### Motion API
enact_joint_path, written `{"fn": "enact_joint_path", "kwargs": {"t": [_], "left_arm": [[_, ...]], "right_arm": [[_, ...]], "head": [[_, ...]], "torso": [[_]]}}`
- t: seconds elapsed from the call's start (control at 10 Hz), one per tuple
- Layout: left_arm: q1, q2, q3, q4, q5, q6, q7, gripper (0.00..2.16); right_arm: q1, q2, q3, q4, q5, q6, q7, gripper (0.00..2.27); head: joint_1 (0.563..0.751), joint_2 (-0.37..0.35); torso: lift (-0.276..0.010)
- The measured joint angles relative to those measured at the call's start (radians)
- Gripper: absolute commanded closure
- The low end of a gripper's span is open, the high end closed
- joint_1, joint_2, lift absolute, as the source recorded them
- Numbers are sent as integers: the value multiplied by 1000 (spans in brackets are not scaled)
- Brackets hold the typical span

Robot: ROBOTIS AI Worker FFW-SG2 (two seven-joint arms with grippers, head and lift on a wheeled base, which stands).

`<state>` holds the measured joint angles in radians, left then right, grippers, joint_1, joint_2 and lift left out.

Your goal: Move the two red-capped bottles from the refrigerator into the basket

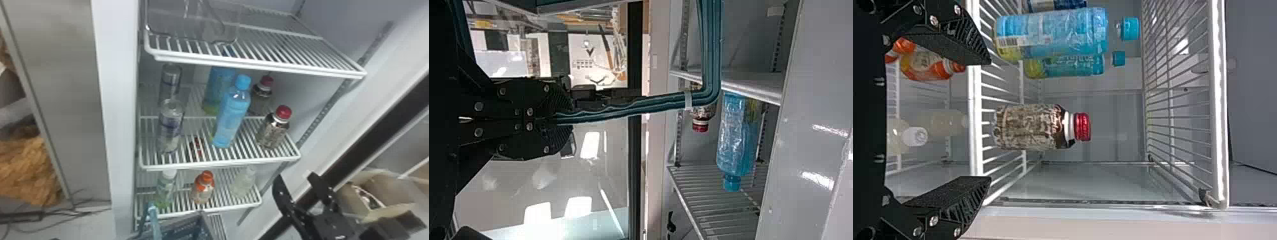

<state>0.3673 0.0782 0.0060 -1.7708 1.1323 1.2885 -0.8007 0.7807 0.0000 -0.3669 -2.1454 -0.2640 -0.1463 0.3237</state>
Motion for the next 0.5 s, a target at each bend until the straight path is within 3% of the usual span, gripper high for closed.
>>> {"fn": "enact_joint_path", "kwargs": {"t": [0.5], "left_arm": [[-9,4,-7,0,-5,0,0,1200]], "right_arm": [[-137,0,47,38,3,57,-74,202]], "head": [[695,-350]], "torso": [[0]]}}
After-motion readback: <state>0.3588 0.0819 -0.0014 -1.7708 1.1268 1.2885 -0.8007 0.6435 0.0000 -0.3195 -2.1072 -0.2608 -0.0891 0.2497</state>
